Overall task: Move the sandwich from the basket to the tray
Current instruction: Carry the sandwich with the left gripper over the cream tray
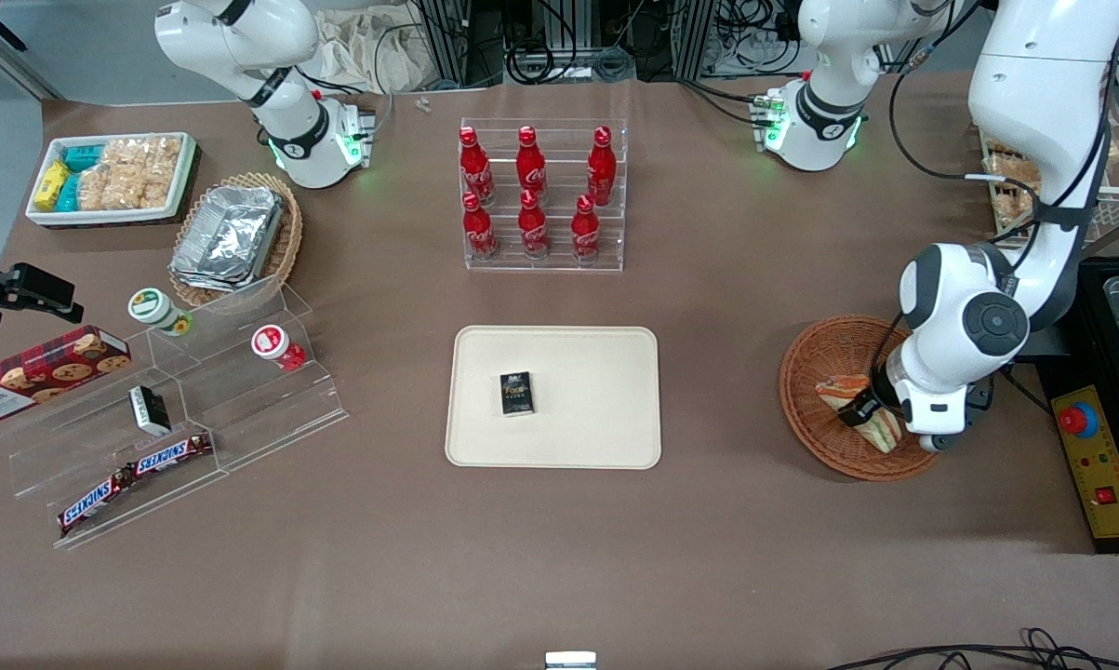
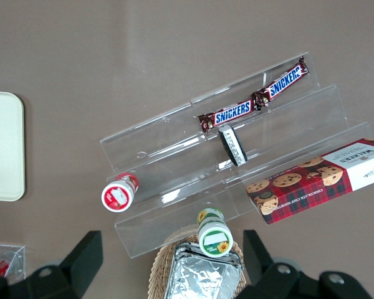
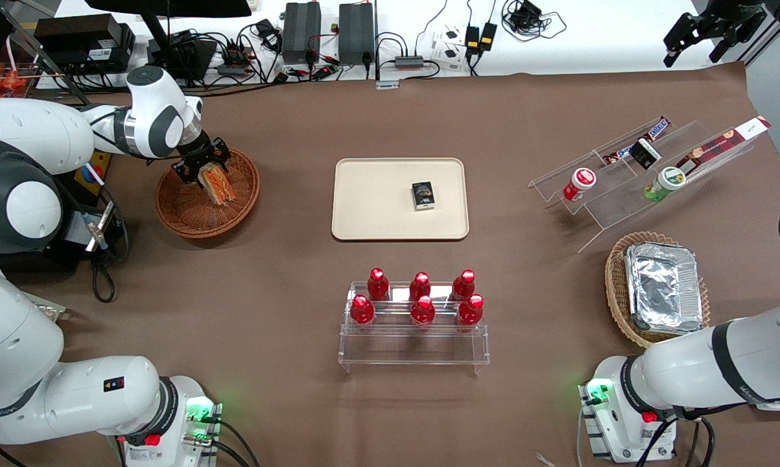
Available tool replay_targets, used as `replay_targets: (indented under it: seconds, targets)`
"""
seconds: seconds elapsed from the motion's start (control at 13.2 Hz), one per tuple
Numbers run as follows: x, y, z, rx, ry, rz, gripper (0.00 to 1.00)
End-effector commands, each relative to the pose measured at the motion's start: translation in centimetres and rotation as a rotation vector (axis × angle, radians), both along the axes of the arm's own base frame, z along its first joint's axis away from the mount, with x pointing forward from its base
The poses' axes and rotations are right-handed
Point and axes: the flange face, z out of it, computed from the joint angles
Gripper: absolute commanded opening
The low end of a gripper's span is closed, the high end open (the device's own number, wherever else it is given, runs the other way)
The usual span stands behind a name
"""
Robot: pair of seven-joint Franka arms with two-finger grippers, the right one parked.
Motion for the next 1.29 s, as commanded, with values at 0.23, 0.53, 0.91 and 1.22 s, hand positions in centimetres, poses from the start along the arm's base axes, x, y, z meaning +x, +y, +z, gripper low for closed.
replay_targets:
  seconds: [0.23, 0.53, 0.91, 1.22]
  targets:
    - [0.1, 0.0, 5.0, 0.058, 0.035, -0.067, 0.00]
    - [1.6, -5.0, 18.4, 0.100, 0.131, -0.249, 0.00]
    - [2.4, -19.3, 20.7, 0.022, 0.173, -0.466, 0.00]
    - [1.2, -31.5, 13.2, -0.040, 0.159, -0.643, 0.00]
